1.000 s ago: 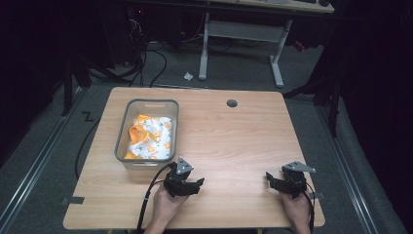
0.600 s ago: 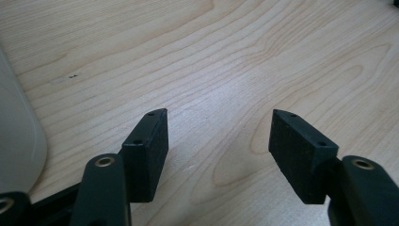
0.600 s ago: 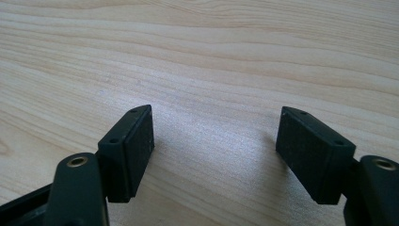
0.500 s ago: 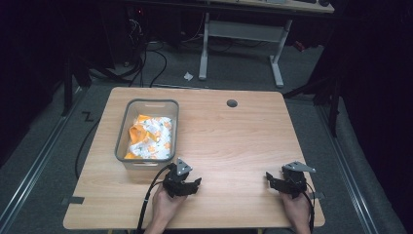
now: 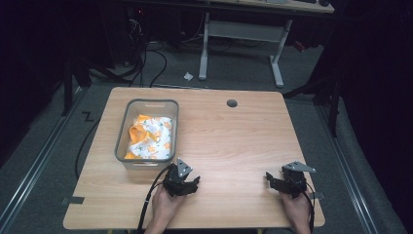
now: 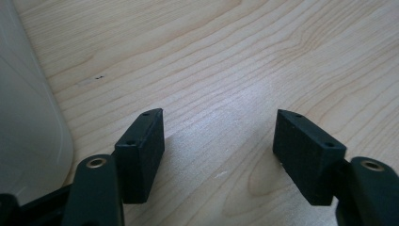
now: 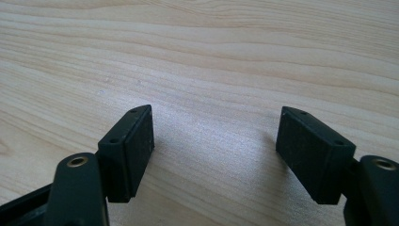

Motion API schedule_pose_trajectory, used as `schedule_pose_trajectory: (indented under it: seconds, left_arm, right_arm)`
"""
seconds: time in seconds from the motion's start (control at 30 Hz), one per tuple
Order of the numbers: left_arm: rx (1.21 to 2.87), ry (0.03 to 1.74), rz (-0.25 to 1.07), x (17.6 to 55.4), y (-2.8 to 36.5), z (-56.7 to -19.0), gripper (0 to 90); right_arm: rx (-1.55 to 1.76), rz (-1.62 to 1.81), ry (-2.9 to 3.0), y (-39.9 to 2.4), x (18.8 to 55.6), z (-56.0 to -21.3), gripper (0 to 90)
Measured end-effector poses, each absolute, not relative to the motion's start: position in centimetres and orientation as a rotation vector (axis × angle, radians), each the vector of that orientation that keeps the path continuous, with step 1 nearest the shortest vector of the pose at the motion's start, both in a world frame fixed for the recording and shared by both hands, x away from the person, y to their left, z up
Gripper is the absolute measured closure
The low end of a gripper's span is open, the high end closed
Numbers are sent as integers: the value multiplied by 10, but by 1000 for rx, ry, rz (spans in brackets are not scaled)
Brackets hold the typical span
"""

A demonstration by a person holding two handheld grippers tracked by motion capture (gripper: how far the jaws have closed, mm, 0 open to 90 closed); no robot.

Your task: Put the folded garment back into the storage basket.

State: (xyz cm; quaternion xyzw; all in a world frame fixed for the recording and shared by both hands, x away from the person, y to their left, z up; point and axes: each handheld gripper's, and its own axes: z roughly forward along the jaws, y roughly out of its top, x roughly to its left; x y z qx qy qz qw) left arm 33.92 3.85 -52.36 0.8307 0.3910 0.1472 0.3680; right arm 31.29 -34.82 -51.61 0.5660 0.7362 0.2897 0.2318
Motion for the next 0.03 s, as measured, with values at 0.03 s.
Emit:
schedule_pose_trajectory:
  seconds: [0.03]
  left_arm:
    - [2133, 1005, 378, 339, 38, -524, 331]
  right_arm:
    - [1556, 797, 2023, -348, 313, -516, 285]
